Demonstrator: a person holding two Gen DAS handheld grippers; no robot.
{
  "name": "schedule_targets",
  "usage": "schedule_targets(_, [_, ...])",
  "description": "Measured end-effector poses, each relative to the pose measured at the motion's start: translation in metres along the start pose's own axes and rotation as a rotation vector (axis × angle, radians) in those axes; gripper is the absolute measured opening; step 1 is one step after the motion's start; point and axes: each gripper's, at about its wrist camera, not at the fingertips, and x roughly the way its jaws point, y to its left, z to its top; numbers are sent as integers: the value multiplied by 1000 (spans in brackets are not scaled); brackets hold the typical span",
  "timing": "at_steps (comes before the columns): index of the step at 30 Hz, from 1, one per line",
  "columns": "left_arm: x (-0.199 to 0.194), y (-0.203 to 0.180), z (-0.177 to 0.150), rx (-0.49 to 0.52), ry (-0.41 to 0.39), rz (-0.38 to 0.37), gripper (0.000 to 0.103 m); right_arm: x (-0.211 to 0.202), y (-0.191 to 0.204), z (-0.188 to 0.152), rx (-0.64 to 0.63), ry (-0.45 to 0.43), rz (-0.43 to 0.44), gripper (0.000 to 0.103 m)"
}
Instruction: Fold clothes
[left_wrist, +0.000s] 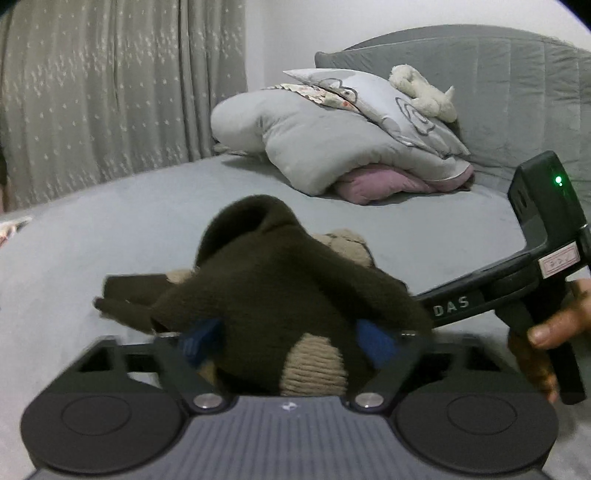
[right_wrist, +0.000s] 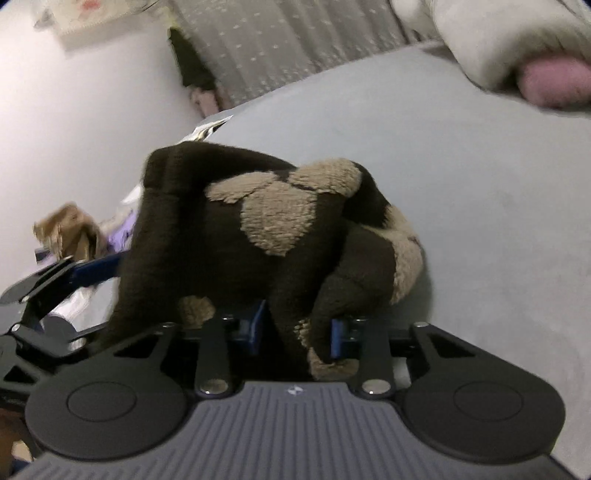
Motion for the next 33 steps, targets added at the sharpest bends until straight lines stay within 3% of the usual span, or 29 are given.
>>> schedule_targets(1, [0, 0, 3, -1, -8, 9, 43, -1, 5, -1, -15, -4, 2, 28])
schedule_targets(2, [-1, 0, 6, -1, -16, 18, 26, -5, 7, 2, -32, -11, 10, 27])
schedule_targets(3, [-1, -1, 9, -2, -23, 27, 18, -10, 13, 9, -51, -22, 19, 26])
schedule_targets(8, [-34, 35, -5, -39, -33, 82, 9, -28, 43, 7, -161, -102, 92, 24])
schedule_targets(11, [-48, 58, -5, -101, -62, 116, 8, -44, 65, 8, -246, -152, 161, 24])
schedule_targets(14, [-54, 69, -9, -125, -61, 97, 13, -48, 78, 2, -317, -149, 208, 24])
schedule_targets(16, [-50, 63, -15, -105, -32, 126, 28, -45, 87, 1, -347, -118, 209, 24])
schedule_targets(17, [-49, 61, -17, -96, -23, 144, 42, -43, 88, 1, -356, -107, 208, 24])
schedule_targets(18, [-49, 59, -17, -91, -27, 166, 55, -42, 89, -1, -370, -84, 205, 24])
schedule_targets(20, [-56, 71, -16, -105, -54, 180, 70, -42, 87, -5, -371, -77, 193, 24])
schedule_targets(21, [-61, 77, -15, -134, -75, 173, 82, -42, 86, -6, -370, -76, 188, 24])
schedule_targets(24, [-77, 101, -19, -297, -158, 86, 90, -43, 70, -8, -346, -82, 171, 25])
schedule_targets(26, [-77, 106, -17, -343, -153, 16, 102, -38, 64, -11, -334, -78, 162, 26])
schedule_targets(31, [-55, 74, -9, -186, -91, -16, 102, -32, 69, -26, -406, -56, 142, 29])
schedule_targets(32, [-50, 70, -8, -176, -75, -25, 91, -33, 69, -28, -408, -54, 145, 29])
schedule_targets(33, [-44, 68, -8, -180, -52, -22, 63, -34, 69, -29, -408, -53, 147, 29])
